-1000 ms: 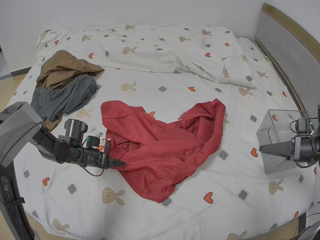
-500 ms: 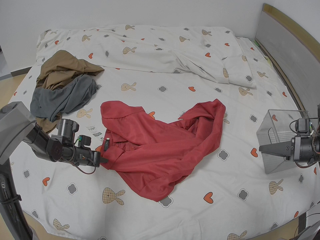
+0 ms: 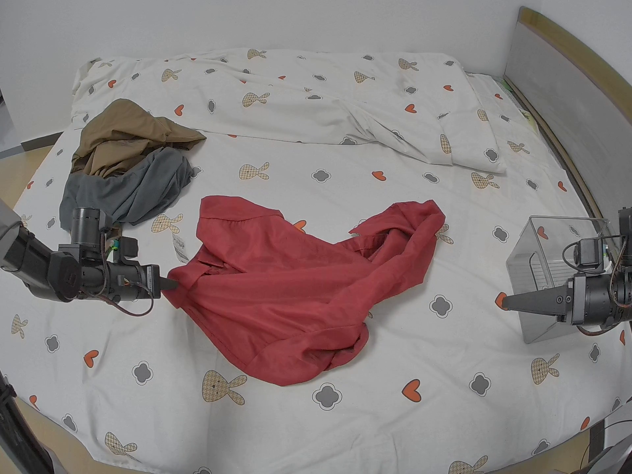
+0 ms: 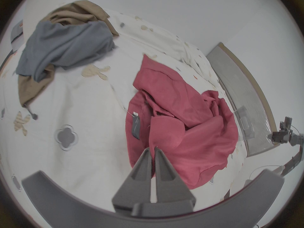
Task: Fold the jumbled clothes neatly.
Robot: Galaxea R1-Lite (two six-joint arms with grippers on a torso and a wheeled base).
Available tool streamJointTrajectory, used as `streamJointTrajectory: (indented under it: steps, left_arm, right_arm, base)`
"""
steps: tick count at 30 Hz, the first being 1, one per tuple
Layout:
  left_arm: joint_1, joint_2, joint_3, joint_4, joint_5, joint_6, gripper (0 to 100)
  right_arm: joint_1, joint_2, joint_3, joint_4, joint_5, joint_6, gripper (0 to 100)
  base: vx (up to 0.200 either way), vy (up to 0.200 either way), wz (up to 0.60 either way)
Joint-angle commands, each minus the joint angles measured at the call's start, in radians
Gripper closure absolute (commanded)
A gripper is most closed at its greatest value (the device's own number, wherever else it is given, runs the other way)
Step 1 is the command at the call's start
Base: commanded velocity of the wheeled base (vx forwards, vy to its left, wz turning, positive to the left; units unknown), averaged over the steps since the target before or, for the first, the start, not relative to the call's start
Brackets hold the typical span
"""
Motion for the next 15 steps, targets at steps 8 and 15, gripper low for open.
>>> streamJointTrajectory:
  steps: [8,15]
  left_arm:
    - [0.085,-0.046,-0.088,0.165,0.036,0.000,100]
    - [0.047,-0.043,-0.042,0.162,0.038,0.003,0]
  right_arm:
    - [0.022,0.049,0.000,0.002,-0.003,-0.001,0]
    - [0.090,0.121,-0.005,0.002,-0.077,0.001,0]
  base:
    - [0.000,0.000,0.00]
    - [0.000,0.000,0.00]
